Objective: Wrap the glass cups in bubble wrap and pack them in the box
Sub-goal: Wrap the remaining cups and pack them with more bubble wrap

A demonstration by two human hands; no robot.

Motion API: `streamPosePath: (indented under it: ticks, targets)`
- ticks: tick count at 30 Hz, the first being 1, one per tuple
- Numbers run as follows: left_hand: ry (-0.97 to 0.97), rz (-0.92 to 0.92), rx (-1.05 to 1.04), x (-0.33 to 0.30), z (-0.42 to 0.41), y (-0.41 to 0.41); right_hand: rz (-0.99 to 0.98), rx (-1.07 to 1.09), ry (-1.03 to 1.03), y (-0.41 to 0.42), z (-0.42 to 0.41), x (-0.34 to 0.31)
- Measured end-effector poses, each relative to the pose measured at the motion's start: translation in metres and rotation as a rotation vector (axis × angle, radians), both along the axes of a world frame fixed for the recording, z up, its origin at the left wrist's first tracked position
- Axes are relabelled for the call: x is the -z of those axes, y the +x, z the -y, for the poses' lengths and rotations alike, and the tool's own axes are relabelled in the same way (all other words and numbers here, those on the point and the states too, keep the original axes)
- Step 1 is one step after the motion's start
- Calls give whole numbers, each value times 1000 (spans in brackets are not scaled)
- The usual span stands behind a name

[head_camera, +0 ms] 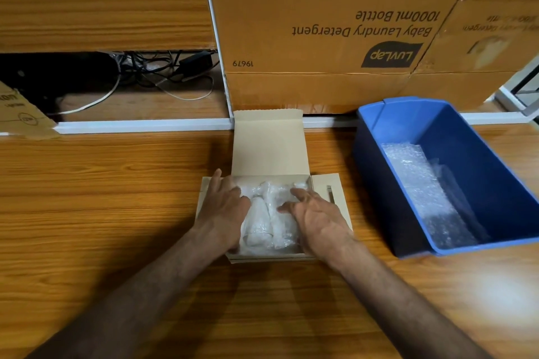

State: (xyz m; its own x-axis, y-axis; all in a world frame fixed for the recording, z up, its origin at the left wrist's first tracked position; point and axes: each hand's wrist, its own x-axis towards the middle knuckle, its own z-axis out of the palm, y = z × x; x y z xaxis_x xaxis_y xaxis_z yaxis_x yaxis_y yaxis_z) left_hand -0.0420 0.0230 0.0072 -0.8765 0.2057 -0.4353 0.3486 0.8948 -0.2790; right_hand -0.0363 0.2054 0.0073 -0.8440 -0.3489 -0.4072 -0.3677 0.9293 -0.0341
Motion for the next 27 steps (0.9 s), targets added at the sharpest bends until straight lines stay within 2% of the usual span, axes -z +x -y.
streamPosePath:
  ticks: [6,9,15,22,27]
  targets:
    - [134,36,-24,-12,10,3,101,21,-30,4,-3,-4]
    - [99,9,9,-7,6,4,64,19,-10,5,-1,-4]
    - [182,-43,31,-6,10,4,34,58,-80,10,2,-8]
    - [625,-348,138,-19,-18,1,-307,91,-298,24,-31,-23]
    - [776,-513,218,-28,-59,-19,-532,249,-403,20,-76,-28]
